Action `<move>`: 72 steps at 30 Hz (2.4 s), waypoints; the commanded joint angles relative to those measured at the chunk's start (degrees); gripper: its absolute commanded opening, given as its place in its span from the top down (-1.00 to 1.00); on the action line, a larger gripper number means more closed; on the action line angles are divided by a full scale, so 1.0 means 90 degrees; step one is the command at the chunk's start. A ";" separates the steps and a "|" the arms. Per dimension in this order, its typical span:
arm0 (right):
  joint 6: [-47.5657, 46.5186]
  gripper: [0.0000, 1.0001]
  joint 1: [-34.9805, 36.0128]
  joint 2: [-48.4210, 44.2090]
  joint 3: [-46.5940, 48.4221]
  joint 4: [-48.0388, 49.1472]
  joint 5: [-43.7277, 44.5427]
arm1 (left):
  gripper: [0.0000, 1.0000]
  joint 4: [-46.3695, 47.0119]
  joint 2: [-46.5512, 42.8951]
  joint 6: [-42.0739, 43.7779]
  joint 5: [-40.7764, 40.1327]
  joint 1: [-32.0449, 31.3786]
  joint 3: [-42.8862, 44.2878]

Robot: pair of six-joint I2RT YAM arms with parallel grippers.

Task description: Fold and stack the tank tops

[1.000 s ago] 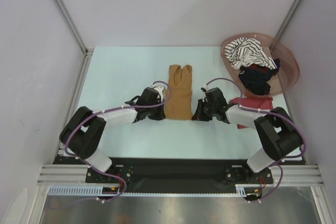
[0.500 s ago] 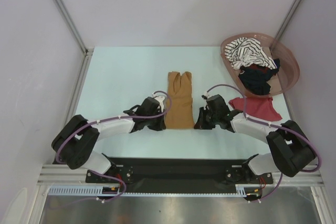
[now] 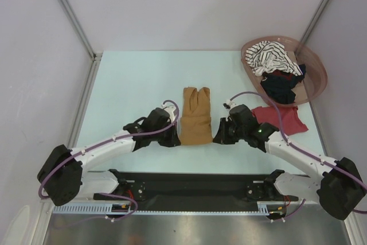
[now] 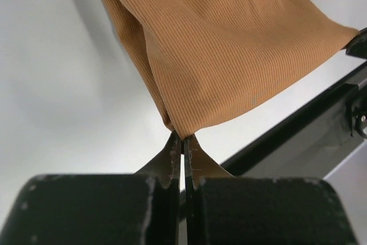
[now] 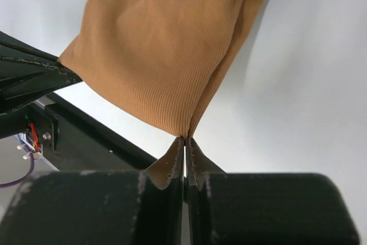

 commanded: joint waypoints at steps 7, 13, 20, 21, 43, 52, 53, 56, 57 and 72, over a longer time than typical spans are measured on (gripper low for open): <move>-0.0292 1.00 -0.0130 0.0221 0.1470 -0.1026 0.0365 | 0.99 -0.1279 -0.0192 0.0114 0.0004 0.0204 0.1366; -0.0507 1.00 -0.0588 0.0728 0.2163 -0.1095 0.0151 | 0.99 -0.1476 0.0140 0.0417 0.0267 0.0829 0.2100; -0.0819 1.00 -0.1086 0.1596 0.2973 -0.1085 -0.0161 | 0.99 -0.1447 0.1077 0.0719 0.0813 0.1415 0.3027; -0.0839 1.00 -0.1145 0.1598 0.2975 -0.1056 -0.0210 | 0.99 -0.1437 0.1184 0.0739 0.0834 0.1416 0.3029; -0.1142 1.00 -0.2083 0.4604 0.5337 -0.0929 -0.0875 | 0.99 -0.1221 0.4240 0.0553 0.1440 0.2500 0.5479; -0.1103 1.00 -0.2327 0.5533 0.6343 -0.1065 -0.0953 | 0.99 -0.1524 0.5265 0.0602 0.1469 0.2695 0.6708; -0.1093 1.00 -0.2347 0.5718 0.6547 -0.1095 -0.0934 | 0.99 -0.1544 0.5364 0.0602 0.1488 0.2695 0.6797; -0.1083 1.00 -0.2405 0.5972 0.6783 -0.1183 -0.0895 | 0.95 -0.1525 0.5696 0.0573 0.1576 0.2695 0.7012; -0.1064 1.00 -0.2434 0.6022 0.6803 -0.1163 -0.0894 | 0.92 -0.1515 0.5813 0.0554 0.1567 0.2695 0.7061; -0.0781 0.39 -0.2581 0.6989 0.7604 -0.0802 -0.0816 | 0.21 -0.1251 0.6263 0.0388 0.1401 0.2812 0.7404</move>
